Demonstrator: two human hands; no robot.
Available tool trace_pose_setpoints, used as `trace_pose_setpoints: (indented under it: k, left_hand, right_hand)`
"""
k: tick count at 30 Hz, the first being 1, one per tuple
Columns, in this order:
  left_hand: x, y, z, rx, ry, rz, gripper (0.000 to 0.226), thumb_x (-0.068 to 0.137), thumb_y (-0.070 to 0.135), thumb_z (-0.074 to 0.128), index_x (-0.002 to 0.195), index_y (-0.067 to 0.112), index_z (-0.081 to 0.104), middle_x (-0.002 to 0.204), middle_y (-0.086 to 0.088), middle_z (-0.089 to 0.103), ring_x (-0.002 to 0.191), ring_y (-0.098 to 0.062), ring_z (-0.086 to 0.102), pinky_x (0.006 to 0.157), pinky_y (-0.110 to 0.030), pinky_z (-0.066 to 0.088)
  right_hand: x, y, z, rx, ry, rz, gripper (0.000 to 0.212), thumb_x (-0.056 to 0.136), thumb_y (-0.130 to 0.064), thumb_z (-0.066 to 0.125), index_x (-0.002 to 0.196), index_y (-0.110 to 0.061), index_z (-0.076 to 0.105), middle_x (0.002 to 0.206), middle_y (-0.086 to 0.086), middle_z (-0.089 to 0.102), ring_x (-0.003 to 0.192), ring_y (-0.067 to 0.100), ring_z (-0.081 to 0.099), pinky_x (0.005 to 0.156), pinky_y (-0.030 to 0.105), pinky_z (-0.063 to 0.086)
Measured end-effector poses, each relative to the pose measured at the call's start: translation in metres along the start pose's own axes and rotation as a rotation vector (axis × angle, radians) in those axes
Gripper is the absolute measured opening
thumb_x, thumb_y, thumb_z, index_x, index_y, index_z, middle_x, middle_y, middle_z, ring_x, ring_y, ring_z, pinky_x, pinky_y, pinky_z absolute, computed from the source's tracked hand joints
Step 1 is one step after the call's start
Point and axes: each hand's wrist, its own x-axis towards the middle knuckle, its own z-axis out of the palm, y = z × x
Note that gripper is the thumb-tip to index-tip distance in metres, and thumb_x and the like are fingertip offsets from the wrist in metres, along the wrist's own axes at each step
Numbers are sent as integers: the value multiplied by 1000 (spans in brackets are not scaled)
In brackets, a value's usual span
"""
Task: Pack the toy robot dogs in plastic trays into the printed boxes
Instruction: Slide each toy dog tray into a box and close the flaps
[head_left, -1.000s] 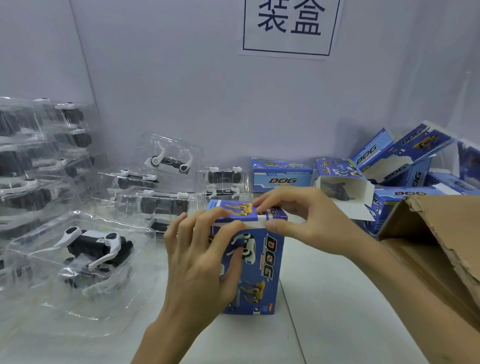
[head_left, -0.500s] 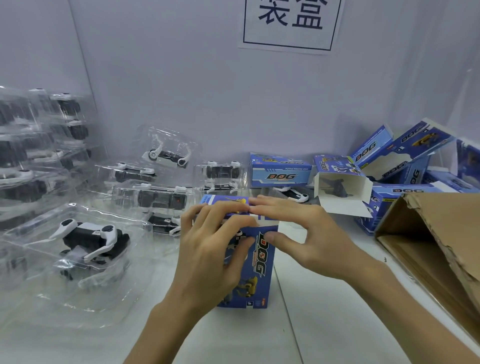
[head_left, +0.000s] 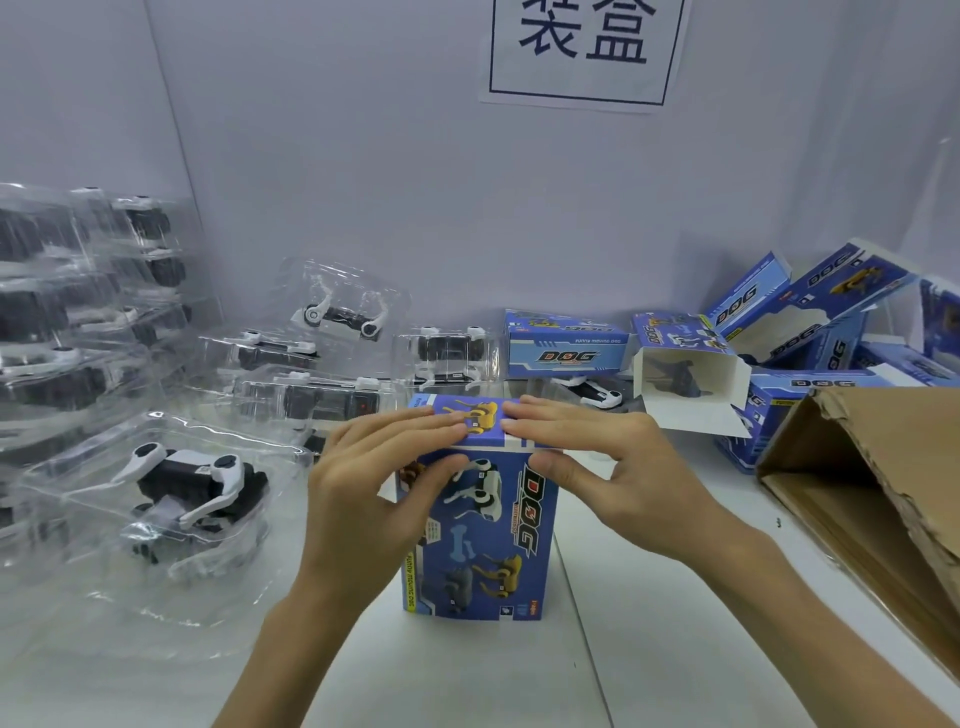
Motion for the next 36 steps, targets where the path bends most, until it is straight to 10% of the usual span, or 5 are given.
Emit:
trace_pose_setpoints:
  k: [36]
  left_hand:
    - [7,-4,1,-212,-35,-131,20,78,18,76,90,33,72,95,21,73,97,-5,66,86,-25,50]
  right_hand:
    - [-13,3,19,454,216,139,24,82,-19,67,105,-21,74,120,-3,72,131,13,55,90,38,59]
